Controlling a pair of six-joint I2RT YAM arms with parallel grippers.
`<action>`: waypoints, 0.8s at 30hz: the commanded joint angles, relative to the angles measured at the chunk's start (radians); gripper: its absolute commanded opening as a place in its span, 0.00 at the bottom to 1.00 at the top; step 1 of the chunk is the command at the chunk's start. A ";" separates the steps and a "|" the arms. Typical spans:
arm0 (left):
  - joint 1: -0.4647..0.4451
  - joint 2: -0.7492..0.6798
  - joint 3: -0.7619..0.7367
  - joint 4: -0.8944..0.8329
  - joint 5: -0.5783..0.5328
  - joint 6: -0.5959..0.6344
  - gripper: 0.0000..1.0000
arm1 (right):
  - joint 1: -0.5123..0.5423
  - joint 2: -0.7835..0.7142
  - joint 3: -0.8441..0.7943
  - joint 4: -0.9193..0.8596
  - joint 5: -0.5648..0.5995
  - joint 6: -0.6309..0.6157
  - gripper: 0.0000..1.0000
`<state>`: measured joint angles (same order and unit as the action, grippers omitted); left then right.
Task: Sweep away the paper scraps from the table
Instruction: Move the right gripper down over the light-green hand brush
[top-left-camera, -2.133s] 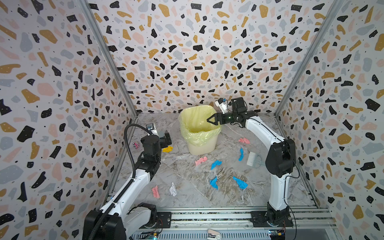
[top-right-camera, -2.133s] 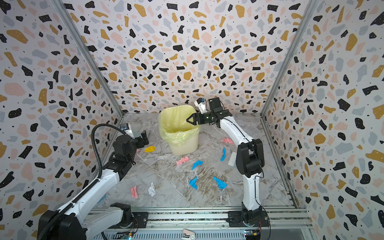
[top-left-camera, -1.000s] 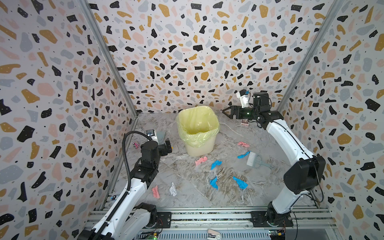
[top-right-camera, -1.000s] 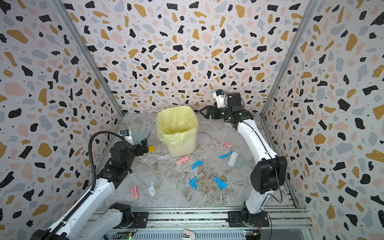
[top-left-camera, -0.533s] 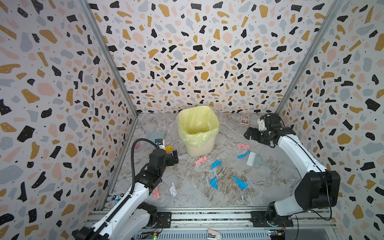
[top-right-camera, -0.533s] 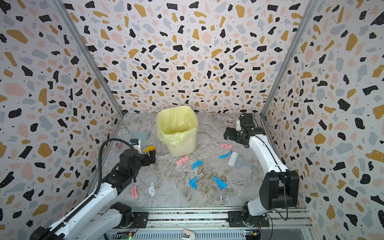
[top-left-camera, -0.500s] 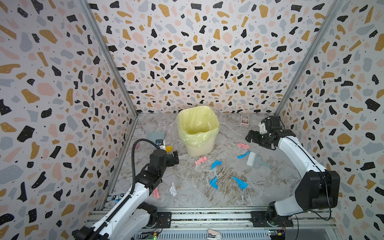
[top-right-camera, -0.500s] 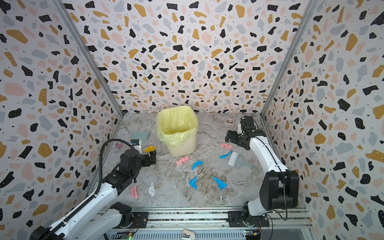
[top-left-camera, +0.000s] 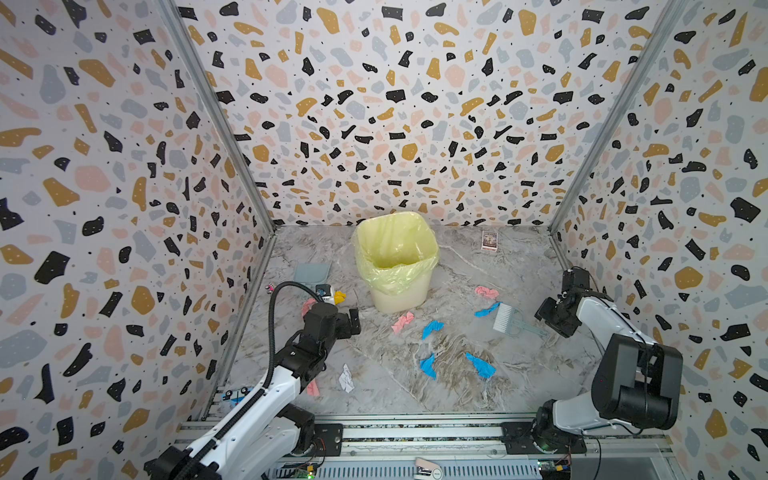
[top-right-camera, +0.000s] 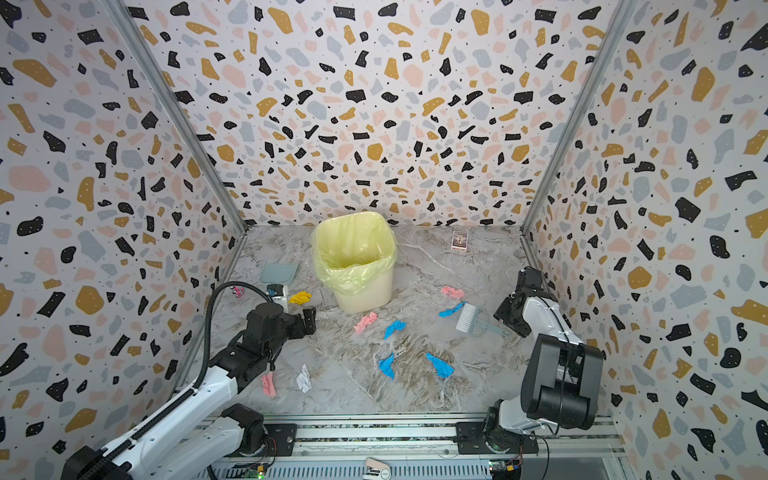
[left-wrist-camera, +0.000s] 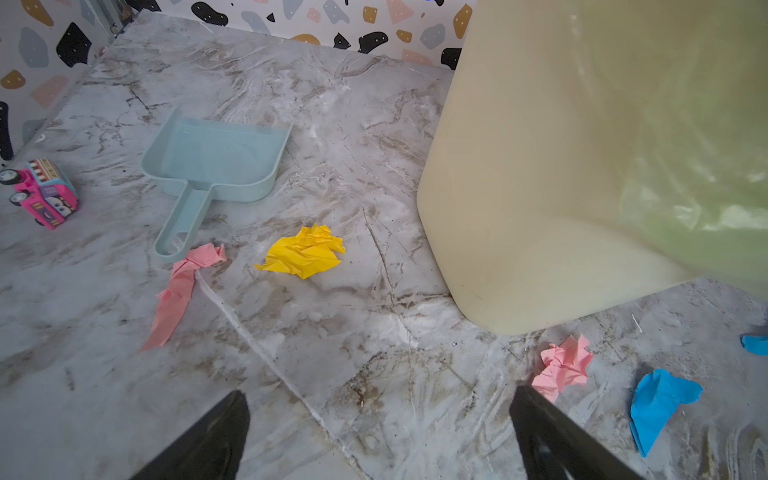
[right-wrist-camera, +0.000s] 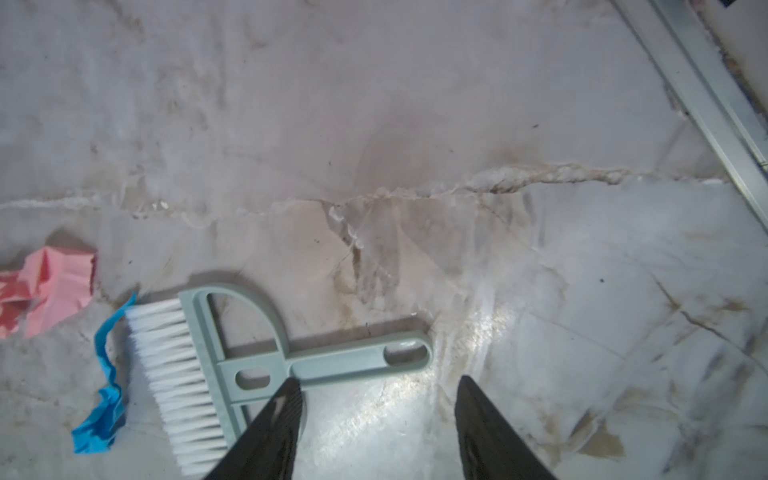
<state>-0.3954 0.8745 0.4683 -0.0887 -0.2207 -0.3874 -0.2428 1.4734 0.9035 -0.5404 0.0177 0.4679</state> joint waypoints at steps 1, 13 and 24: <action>-0.005 0.001 -0.007 0.021 0.004 -0.009 1.00 | 0.004 0.044 0.024 0.033 0.088 -0.005 0.59; -0.006 0.027 0.007 0.008 0.020 0.011 1.00 | 0.002 0.179 0.036 -0.035 0.136 -0.060 0.61; -0.005 0.055 0.013 0.014 0.026 0.022 1.00 | 0.014 0.097 -0.074 -0.111 0.040 -0.041 0.63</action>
<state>-0.3958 0.9283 0.4683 -0.0895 -0.2035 -0.3782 -0.2367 1.5955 0.8715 -0.5446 0.0803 0.4213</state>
